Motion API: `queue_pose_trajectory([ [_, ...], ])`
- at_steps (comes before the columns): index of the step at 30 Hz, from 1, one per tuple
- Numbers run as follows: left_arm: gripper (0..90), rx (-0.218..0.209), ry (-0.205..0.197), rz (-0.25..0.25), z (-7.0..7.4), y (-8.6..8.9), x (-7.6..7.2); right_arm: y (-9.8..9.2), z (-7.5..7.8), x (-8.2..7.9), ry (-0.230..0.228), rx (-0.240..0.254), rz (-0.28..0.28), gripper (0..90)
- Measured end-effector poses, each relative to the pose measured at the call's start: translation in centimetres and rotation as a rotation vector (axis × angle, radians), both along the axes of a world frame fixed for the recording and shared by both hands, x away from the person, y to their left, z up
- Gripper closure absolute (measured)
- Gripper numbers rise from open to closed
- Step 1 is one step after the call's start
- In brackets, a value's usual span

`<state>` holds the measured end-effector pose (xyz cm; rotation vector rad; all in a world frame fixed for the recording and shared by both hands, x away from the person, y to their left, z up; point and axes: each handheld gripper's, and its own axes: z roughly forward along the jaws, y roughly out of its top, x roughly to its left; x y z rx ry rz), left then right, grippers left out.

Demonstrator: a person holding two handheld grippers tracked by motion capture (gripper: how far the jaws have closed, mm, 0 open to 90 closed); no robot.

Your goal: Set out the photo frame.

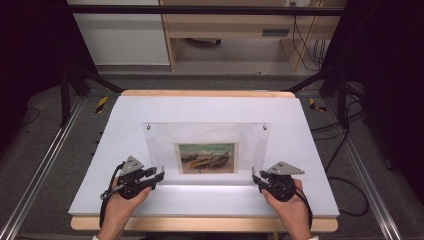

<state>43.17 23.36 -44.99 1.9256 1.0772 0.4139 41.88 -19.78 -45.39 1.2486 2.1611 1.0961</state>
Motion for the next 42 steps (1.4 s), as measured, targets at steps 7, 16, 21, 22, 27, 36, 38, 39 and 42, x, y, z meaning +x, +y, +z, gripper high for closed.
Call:
queue_pose_trajectory([
  [7,59.5,0.003,0.000,0.002,0.0,0.0,0.0,0.1,0.0,0.0,-0.005,-0.012,0.000,65.5],
  [16,32.6,-0.040,-0.023,0.043,0.2,0.4,0.2,0.4,0.6,-0.1,-0.059,-0.019,-0.027,42.3],
  [21,20.5,-0.061,-0.034,0.040,0.3,0.4,0.1,0.4,0.8,-0.1,-0.091,-0.023,-0.044,21.1],
  [22,18.3,-0.059,-0.038,0.039,0.4,0.3,0.1,0.3,0.8,0.0,-0.097,-0.027,-0.038,19.8],
  [27,10.1,-0.068,-0.061,0.004,0.5,0.3,-0.1,0.3,1.3,-0.2,-0.159,-0.020,-0.043,13.8],
  [36,7.5,-0.087,-0.115,-0.008,1.0,0.8,-0.6,-0.4,1.8,-0.7,-0.204,-0.021,-0.053,8.6],
  [38,7.5,-0.081,-0.129,-0.008,1.1,1.0,-0.7,-0.5,1.9,-0.9,-0.203,-0.018,-0.058,8.1],
  [39,7.5,-0.081,-0.129,-0.008,1.1,1.0,-0.7,-0.6,1.9,-0.9,-0.208,-0.019,-0.056,7.7],
  [42,7.5,-0.073,-0.155,0.009,1.2,1.4,-0.8,-0.9,2.0,-1.1,-0.210,-0.017,-0.065,7.6],
])
